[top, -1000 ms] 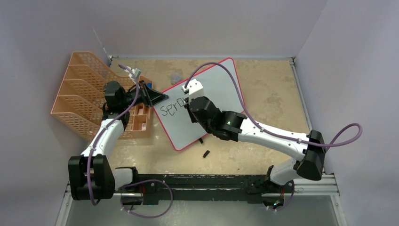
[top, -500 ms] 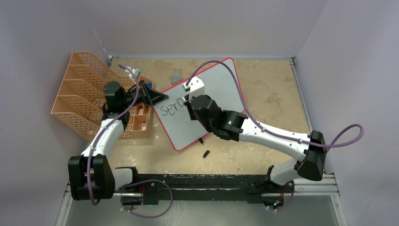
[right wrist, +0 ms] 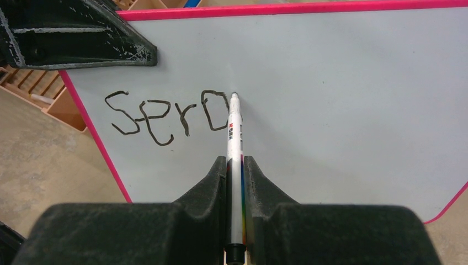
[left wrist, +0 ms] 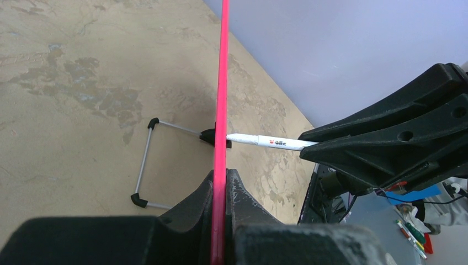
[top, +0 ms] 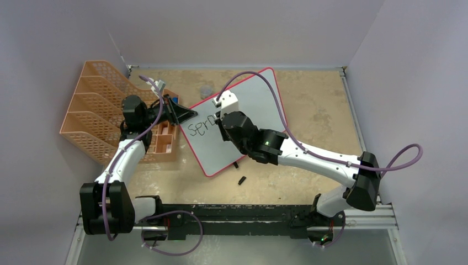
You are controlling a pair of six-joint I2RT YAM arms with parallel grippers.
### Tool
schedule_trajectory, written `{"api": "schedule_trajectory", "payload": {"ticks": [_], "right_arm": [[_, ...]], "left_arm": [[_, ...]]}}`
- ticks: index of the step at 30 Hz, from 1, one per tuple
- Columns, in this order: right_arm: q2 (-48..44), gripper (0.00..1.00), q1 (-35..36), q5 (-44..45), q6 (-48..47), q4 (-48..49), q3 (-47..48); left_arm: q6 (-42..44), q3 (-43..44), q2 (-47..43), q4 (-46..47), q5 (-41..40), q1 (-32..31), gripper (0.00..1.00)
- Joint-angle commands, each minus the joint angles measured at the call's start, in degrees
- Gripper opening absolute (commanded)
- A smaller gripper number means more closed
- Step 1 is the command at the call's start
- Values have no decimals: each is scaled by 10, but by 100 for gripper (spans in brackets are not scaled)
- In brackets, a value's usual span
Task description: Write a sentence on the whiteboard
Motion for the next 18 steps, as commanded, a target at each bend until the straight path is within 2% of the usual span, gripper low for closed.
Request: {"api": "schedule_trajectory", "payload": {"ticks": [1,18], "right_arm": [[0,0,-6,15,-5,22,3],[-4,0,-18,31,-3,17,0]], "left_arm": [[18,5,0,1,24,-10,0],[20,5,0,0,25,-10,0]]}}
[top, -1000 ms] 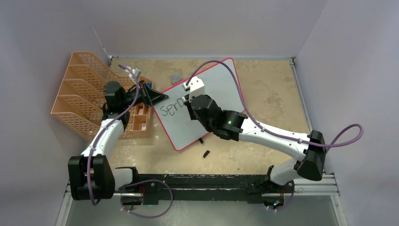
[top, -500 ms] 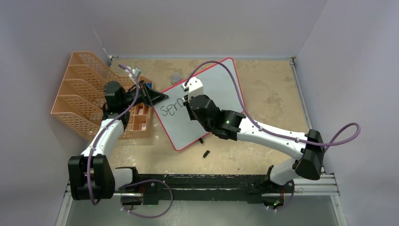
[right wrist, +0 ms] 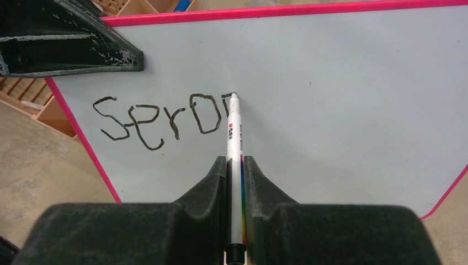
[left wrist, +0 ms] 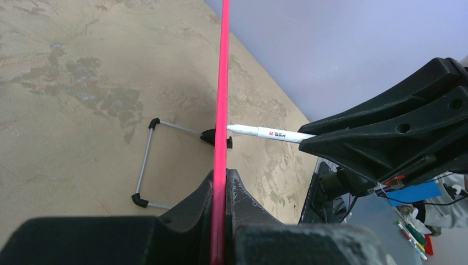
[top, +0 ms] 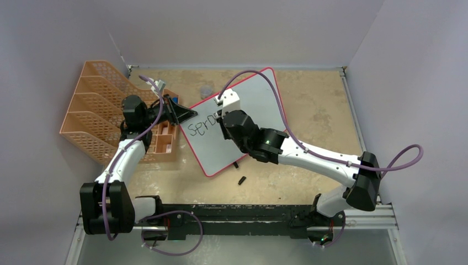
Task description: Write a sentence on the whiteboard
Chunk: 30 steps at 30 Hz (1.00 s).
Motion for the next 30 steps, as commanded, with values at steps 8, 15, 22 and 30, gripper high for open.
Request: {"api": "schedule_trajectory", "payload": {"ticks": [8,15,22,30], "right_arm": [[-14,0,-12,24,13,1,-13],[-19,0,-11,17,26,-13,-24],[-25,0,-12,14,38,-26,-33],[-38,0,-11,15,40,-25,-31]], "left_arm": [[19,5,-2,0,27,-9,0],[19,5,-2,-1,26,-10,0],[19,6,-1,0,26,-10,0],[19,5,0,0,26,-10,0]]}}
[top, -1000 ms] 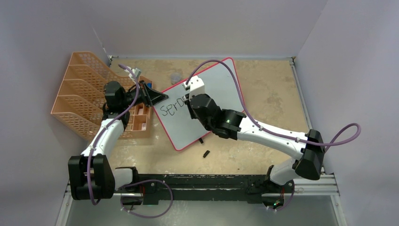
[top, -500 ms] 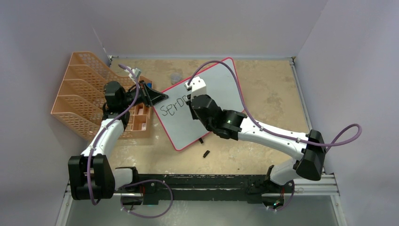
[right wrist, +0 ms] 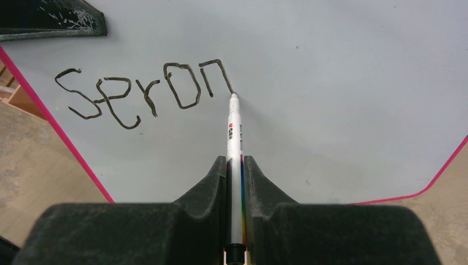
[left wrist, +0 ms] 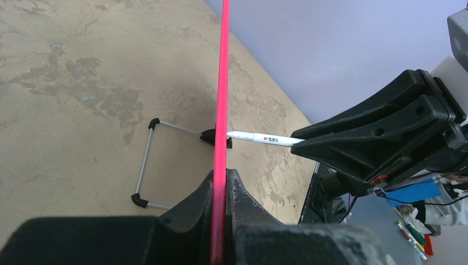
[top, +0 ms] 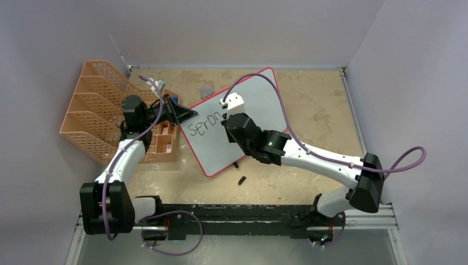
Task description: Write a sentence on the whiteboard
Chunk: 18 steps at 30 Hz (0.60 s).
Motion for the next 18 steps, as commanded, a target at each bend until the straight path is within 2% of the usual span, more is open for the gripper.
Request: {"api": "schedule_trajectory", "payload": {"ticks": [1,8,18], "right_arm": [[-24,0,-6,9,7,6,3],[-56,0,-9,10,-9,30,0],[-39,0,-25,-7,-15,58,-3]], "left_arm": [[19,5,0,1,27,-9,0],[19,6,0,1,27,-10,0],[19,6,-2,0,28,-10,0]]}}
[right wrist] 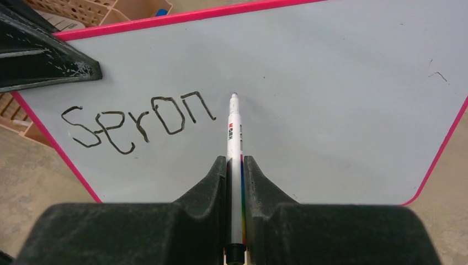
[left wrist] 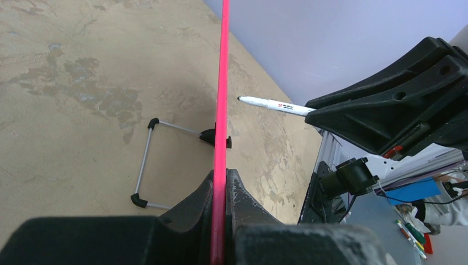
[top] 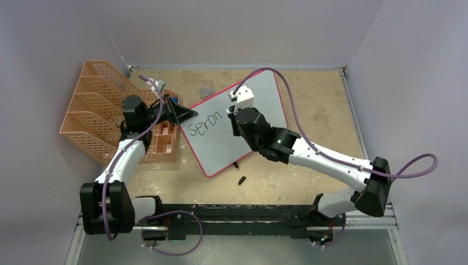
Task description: Write a sentence on the whiteboard
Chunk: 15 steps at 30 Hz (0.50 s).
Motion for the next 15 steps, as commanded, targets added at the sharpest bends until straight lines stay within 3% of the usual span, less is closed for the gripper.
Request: {"api": "schedule_trajectory", "payload": {"ticks": [1,15], "right_arm": [[1,0,-5,-6,-9,34,3],[17,0,-10,-18,-11,39,5]], "left_arm": [[19,6,-2,-1,26,-10,0],[19,6,-1,-2,26,-10,0]]}}
